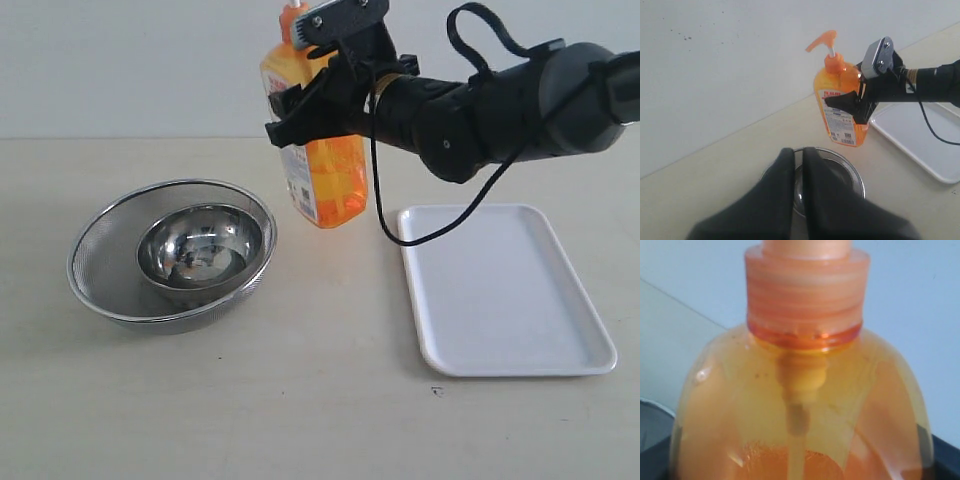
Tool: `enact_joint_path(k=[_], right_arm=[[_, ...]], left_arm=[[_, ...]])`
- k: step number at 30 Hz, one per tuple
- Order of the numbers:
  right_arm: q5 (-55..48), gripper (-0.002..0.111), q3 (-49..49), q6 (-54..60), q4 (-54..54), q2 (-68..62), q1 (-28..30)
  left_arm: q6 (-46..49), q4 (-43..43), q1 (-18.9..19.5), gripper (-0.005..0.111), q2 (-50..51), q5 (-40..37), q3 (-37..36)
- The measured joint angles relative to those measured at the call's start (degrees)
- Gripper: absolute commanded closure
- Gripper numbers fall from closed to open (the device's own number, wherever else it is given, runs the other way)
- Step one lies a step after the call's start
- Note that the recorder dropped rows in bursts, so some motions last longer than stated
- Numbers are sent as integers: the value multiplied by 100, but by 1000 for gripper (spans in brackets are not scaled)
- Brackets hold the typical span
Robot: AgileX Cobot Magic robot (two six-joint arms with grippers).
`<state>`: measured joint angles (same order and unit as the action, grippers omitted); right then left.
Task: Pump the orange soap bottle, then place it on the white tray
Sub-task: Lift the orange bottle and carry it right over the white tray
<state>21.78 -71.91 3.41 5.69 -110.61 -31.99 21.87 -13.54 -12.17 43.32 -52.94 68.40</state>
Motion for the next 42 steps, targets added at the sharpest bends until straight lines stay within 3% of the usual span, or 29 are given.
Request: enact_joint_path(k=[16,33,42], right_arm=[[-358,108,9,1528,-1876,558,0],[-451,108,9,6156,-6464,1301,0],[415,108,9,8619,-8860,1615,0]], left_arm=[[-80,0,0,102,-166,243,-352],[-102,0,0,102,-166,279,-352],[-102,214,0,102,-192,306,-361]])
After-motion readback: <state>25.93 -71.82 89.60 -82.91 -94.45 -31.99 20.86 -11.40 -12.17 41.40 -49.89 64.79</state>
